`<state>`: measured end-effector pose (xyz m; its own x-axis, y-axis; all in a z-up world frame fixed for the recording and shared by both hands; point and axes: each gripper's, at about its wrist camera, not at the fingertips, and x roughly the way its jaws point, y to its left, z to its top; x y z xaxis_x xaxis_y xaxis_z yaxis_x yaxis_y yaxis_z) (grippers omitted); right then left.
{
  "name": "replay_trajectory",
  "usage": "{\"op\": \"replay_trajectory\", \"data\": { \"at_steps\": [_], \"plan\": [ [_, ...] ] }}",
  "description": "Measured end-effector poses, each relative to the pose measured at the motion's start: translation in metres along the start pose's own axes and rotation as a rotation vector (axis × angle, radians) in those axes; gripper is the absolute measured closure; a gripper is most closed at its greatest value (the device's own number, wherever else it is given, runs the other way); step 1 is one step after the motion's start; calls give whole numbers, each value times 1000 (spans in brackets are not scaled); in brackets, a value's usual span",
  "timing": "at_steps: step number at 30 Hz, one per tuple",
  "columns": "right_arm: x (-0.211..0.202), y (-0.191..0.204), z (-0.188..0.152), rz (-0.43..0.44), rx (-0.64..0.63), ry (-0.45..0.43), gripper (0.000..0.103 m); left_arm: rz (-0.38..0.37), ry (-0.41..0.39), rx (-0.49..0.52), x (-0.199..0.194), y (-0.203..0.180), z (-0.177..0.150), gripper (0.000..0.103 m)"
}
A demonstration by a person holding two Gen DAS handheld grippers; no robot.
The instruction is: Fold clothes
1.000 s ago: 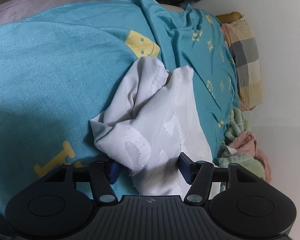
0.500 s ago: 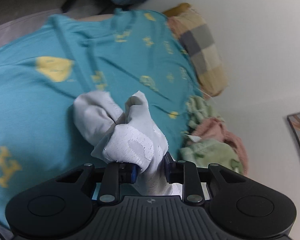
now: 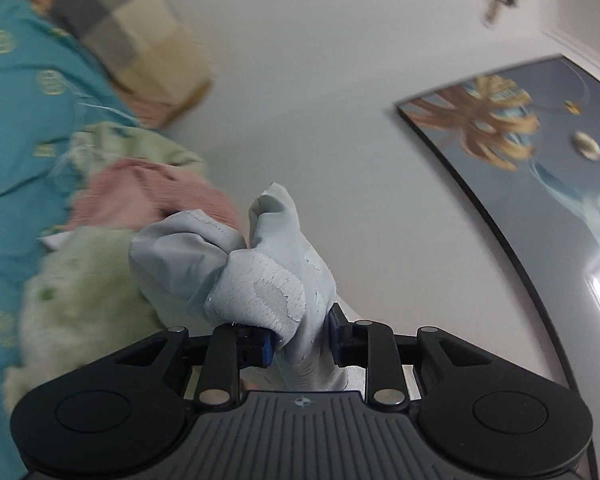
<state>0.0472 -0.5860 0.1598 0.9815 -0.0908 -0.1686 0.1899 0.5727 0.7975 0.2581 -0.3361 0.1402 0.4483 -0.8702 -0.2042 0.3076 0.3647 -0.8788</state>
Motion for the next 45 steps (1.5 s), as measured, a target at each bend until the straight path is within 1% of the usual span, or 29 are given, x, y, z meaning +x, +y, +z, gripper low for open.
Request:
{"op": "replay_trajectory", "data": {
  "at_steps": [2, 4, 6, 8, 9, 10, 12, 13, 16, 17, 18, 19, 20, 21, 22, 24, 26, 28, 33, 36, 41, 45],
  "plan": [
    [-5, -18, 5, -44, -34, -16, 84, -12, 27, 64, 29, -4, -21, 73],
    [-6, -43, -2, -110, -39, 6, 84, 43, 92, 110, 54, 21, -43, 73],
    [-7, -74, -18, -186, -10, 68, 84, 109, 167, 136, 74, 54, -63, 73],
    [-7, -101, -42, -263, 21, 159, 84, 177, 233, 156, 75, 79, -84, 73],
    [-6, -112, -54, -293, 27, 196, 84, 193, 251, 178, 72, 91, -92, 72],
    [-7, -120, -64, -311, 26, 215, 84, 200, 260, 194, 70, 98, -96, 71],
    [-8, -127, -75, -323, 5, 213, 85, 205, 273, 216, 64, 112, -100, 68],
    [-8, -128, -76, -323, -8, 202, 85, 206, 271, 229, 64, 113, -101, 67],
    [-4, -126, -82, -334, -5, 188, 84, 248, 264, 319, 55, 102, -99, 58],
    [-6, -128, -84, -338, 6, 188, 82, 265, 263, 352, 51, 98, -98, 52],
    [-9, -128, -87, -343, 15, 190, 80, 283, 267, 385, 45, 93, -98, 43],
    [-13, -125, -89, -351, 12, 194, 79, 298, 265, 420, 37, 87, -97, 37],
    [-18, -120, -88, -362, 1, 197, 75, 314, 263, 455, 28, 80, -96, 26],
    [-24, -114, -89, -372, -17, 196, 68, 331, 246, 499, 16, 69, -99, 17],
    [-30, -107, -91, -377, -41, 192, 62, 338, 232, 537, 7, 62, -100, 15],
    [-45, -93, -94, -372, -94, 169, 35, 346, 208, 598, -13, 48, -103, 5],
    [-61, -75, -96, -366, -157, 125, 24, 350, 188, 645, -34, 32, -106, 0],
    [-79, -53, -97, -355, -233, 93, 24, 353, 162, 690, -59, 13, -111, 0],
    [-122, 2, -112, -342, -402, 54, 24, 359, 76, 811, -127, -37, -130, 0],
    [-146, 26, -126, -333, -482, 28, 24, 349, 29, 850, -165, -56, -142, 0],
    [-172, 49, -151, -326, -585, 1, 24, 352, -7, 904, -211, -71, -163, 0],
    [-183, 58, -171, -309, -615, -11, 24, 353, -31, 938, -239, -74, -179, 0]
  ]
}}
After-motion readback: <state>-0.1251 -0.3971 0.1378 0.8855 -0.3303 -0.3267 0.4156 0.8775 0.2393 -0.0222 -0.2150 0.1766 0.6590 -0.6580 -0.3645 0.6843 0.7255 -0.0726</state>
